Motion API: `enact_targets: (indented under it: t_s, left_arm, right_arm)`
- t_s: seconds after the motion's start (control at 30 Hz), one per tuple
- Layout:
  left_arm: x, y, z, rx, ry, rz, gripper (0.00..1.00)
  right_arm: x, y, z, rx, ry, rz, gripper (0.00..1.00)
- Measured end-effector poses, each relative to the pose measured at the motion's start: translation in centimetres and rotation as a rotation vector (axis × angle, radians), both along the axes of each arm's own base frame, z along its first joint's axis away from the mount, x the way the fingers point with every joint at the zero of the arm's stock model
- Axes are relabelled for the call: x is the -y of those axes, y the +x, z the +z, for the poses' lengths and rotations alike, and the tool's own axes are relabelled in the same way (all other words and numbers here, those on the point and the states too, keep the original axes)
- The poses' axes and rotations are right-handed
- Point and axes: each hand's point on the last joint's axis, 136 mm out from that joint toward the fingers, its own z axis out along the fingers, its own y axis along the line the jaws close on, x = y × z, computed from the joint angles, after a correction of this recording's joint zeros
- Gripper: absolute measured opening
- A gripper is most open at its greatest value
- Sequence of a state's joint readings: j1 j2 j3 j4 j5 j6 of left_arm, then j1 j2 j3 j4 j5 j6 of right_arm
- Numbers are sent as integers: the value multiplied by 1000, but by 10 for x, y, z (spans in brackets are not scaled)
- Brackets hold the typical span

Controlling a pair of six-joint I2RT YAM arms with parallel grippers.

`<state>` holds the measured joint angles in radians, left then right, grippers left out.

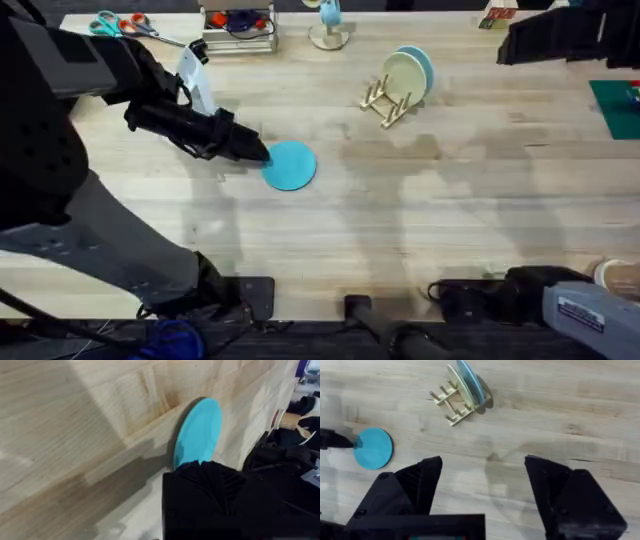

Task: Pick up the plates from the table one by one and place each into a slot on the dish rack.

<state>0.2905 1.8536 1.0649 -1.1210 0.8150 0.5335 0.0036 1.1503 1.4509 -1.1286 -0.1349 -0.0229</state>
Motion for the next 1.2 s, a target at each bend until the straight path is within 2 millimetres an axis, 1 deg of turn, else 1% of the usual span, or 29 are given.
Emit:
enact_targets:
  t_s: [0.07,0.13,0.2,0.27,0.37,1.07,1.2]
  left_arm:
    - [0,0,-4,-15,-2,3,42]
    - [-2,0,-13,-46,7,12,42]
    - [-1,-2,-24,-109,-8,35,41]
    - [2,-4,-28,-170,-48,62,42]
    - [6,-4,-27,-195,-84,72,41]
    - [6,-4,-27,-197,-86,70,41]
    - [6,-4,-27,-197,-86,70,41]
  right_arm:
    - [0,0,0,0,0,0,994]
    - [0,0,0,0,0,0,994]
    - [0,0,0,0,0,0,994]
    - [0,0,0,0,0,0,994]
    - [0,0,0,0,0,0,994]
    - [0,0,0,-4,12,-13,994]
    - [-9,-2,1,-14,73,-11,994]
